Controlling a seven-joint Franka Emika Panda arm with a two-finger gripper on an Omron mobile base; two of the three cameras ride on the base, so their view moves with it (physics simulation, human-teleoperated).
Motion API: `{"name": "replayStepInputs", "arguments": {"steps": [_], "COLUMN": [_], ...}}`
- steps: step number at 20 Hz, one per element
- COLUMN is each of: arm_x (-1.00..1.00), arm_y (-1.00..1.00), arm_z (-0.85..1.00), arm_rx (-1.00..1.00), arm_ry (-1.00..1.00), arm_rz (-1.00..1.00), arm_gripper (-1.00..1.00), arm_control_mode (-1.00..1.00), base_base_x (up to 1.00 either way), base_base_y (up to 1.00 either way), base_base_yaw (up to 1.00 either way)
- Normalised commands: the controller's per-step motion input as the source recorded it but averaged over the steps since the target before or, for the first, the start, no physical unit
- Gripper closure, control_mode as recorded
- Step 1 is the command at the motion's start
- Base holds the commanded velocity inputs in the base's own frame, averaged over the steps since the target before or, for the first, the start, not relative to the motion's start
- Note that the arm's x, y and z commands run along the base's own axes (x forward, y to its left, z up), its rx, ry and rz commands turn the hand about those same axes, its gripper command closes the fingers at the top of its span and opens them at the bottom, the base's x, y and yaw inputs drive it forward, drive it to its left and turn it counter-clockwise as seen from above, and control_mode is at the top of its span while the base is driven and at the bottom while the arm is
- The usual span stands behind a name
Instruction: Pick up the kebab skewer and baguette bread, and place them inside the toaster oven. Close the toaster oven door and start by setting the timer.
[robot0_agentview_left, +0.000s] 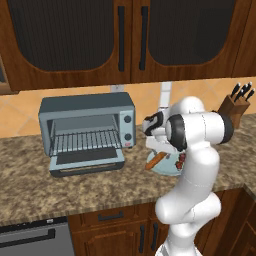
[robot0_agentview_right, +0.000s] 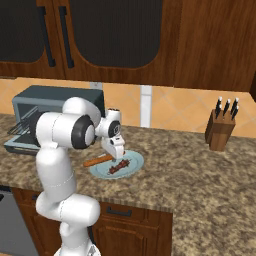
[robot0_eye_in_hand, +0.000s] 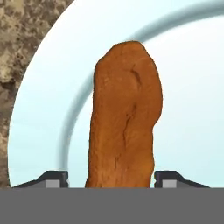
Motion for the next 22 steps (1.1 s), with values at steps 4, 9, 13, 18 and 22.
{"name": "replayStepInputs", "arguments": {"steps": [4, 9, 13, 18, 22], "arm_x": [-0.72, -0.58, -0.48, -0.18, -0.01], "arm_y": [-0.07, 0.05, 0.74, 1.0, 1.0], "arm_z": [0.27, 0.67, 0.78, 0.79, 0.74], "arm_rx": [0.09, 0.16, 0.05, 0.0, 0.01], "arm_ry": [-0.1, -0.09, -0.13, -0.11, -0.04], "arm_rz": [-0.07, -0.15, -0.21, -0.24, -0.25], "arm_gripper": [1.0, 1.0, 1.0, 1.0, 1.0], "arm_control_mode": [-1.0, -1.0, -1.0, -1.0, -1.0], "base_base_x": [0.0, 0.0, 0.0, 0.0, 0.0], "base_base_y": [0.0, 0.0, 0.0, 0.0, 0.0], "base_base_yaw": [0.0, 0.0, 0.0, 0.0, 0.0]}}
